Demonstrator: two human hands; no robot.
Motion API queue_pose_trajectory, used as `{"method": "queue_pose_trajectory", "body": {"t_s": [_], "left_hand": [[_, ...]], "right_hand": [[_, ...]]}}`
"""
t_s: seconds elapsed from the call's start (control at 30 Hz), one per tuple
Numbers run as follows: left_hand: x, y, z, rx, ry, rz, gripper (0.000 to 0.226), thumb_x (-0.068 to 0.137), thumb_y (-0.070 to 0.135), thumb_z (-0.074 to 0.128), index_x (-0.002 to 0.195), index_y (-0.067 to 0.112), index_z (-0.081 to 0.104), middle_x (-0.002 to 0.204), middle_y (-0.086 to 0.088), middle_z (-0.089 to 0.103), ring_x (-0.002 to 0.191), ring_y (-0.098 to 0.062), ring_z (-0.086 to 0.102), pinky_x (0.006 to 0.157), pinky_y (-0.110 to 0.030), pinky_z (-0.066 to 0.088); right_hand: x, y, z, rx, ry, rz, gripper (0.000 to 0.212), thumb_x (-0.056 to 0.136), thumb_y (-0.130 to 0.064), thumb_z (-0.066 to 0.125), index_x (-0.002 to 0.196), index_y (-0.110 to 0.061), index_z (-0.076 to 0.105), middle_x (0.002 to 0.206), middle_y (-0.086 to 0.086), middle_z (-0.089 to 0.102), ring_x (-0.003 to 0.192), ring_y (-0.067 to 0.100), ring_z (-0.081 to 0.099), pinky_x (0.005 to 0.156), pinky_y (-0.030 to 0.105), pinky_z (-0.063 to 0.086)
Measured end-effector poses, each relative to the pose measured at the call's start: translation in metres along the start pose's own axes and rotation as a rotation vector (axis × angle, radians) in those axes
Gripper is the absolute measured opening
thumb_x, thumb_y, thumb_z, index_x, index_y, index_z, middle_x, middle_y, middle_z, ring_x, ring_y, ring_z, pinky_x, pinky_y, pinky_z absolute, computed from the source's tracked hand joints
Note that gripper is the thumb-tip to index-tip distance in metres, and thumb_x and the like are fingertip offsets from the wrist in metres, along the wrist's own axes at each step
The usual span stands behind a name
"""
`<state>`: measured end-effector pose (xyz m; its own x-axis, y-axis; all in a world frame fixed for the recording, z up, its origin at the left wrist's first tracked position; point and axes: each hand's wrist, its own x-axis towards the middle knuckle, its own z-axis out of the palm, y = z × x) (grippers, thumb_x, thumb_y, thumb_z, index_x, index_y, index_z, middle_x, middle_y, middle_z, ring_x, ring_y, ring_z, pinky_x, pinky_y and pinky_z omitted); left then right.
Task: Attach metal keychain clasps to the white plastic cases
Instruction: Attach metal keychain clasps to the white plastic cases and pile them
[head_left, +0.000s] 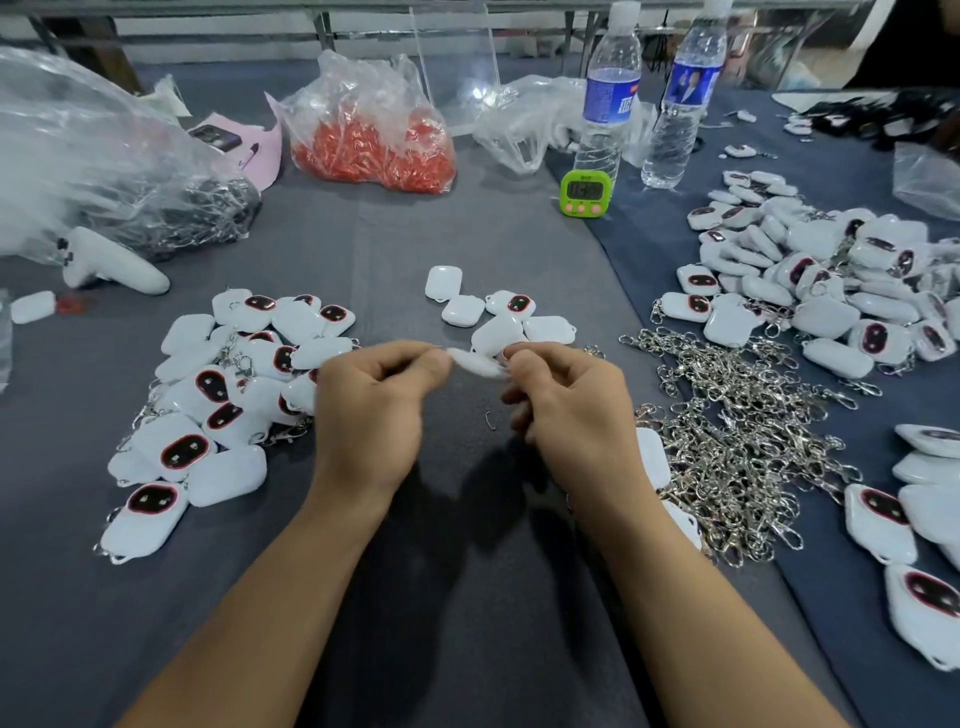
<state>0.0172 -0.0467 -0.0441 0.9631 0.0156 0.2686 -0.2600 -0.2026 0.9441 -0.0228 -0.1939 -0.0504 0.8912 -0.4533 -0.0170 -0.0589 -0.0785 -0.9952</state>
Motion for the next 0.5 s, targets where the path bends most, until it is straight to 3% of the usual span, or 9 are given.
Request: {"method": "queue_pose_trajectory", "body": {"t_s": [0.07,0.13,0.2,0.3,0.37,0.43,0.5], "left_hand": [[0.011,-0.006,-0.018,0.182,0.145,0.041,0.015,0.082,0.030,0.065,0.071,0.030,0.075,0.061,0.007,0.067,0.065,-0.006,0.059,0.066,-0.029,0.047],[0.021,-0.013,-0.037,0.454,0.228,0.088,0.026,0.085,0.029,0.056,0.065,0.019,0.067,0.058,0.004,0.060,0.067,-0.019,0.058,0.066,-0.037,0.045],[0.027,-0.018,-0.050,0.689,0.275,0.083,0.032,0.084,0.026,0.050,0.056,0.013,0.056,0.055,0.000,0.052,0.069,-0.033,0.052,0.067,-0.041,0.042],[0.029,-0.019,-0.054,0.874,0.331,0.041,0.033,0.082,0.023,0.051,0.051,0.013,0.052,0.056,-0.006,0.050,0.068,-0.035,0.044,0.068,-0.043,0.038],[0.029,-0.019,-0.052,0.911,0.373,0.008,0.023,0.081,0.022,0.057,0.059,0.017,0.063,0.067,-0.008,0.058,0.074,-0.032,0.042,0.075,-0.044,0.036],[0.028,-0.022,-0.051,0.948,0.411,0.037,0.012,0.081,0.020,0.061,0.076,0.019,0.072,0.083,-0.010,0.064,0.085,-0.036,0.048,0.082,-0.046,0.036],[0.027,-0.024,-0.049,0.963,0.433,0.098,0.018,0.081,0.018,0.063,0.094,0.018,0.075,0.101,-0.012,0.067,0.097,-0.040,0.051,0.086,-0.047,0.036]], "right_hand": [[-0.003,0.004,-0.001,-0.338,-0.005,-0.123,0.018,0.091,-0.017,0.065,0.100,-0.027,0.077,0.071,-0.013,0.068,0.069,0.008,0.062,0.069,0.021,0.044],[-0.008,0.003,0.002,-0.616,-0.076,-0.201,0.030,0.087,-0.013,0.065,0.111,-0.028,0.076,0.090,-0.013,0.070,0.087,0.008,0.061,0.073,0.012,0.033],[-0.008,0.003,0.005,-0.753,-0.131,-0.251,0.028,0.087,-0.015,0.065,0.110,-0.027,0.076,0.108,-0.006,0.070,0.102,0.016,0.060,0.075,0.017,0.030],[-0.007,0.001,0.004,-0.800,-0.153,-0.278,0.020,0.086,-0.017,0.065,0.098,-0.027,0.078,0.106,-0.003,0.069,0.101,0.020,0.059,0.080,0.030,0.042],[-0.007,-0.001,0.001,-0.844,-0.110,-0.306,0.019,0.084,-0.017,0.066,0.095,-0.027,0.079,0.101,-0.001,0.072,0.100,0.024,0.059,0.084,0.034,0.045],[-0.006,-0.005,-0.005,-0.966,-0.016,-0.318,0.021,0.085,-0.021,0.065,0.100,-0.028,0.077,0.104,-0.003,0.073,0.107,0.027,0.056,0.091,0.036,0.039],[-0.003,-0.010,-0.016,-1.106,0.113,-0.258,0.024,0.086,-0.028,0.063,0.107,-0.031,0.075,0.112,-0.003,0.072,0.113,0.028,0.053,0.094,0.039,0.034]]}}
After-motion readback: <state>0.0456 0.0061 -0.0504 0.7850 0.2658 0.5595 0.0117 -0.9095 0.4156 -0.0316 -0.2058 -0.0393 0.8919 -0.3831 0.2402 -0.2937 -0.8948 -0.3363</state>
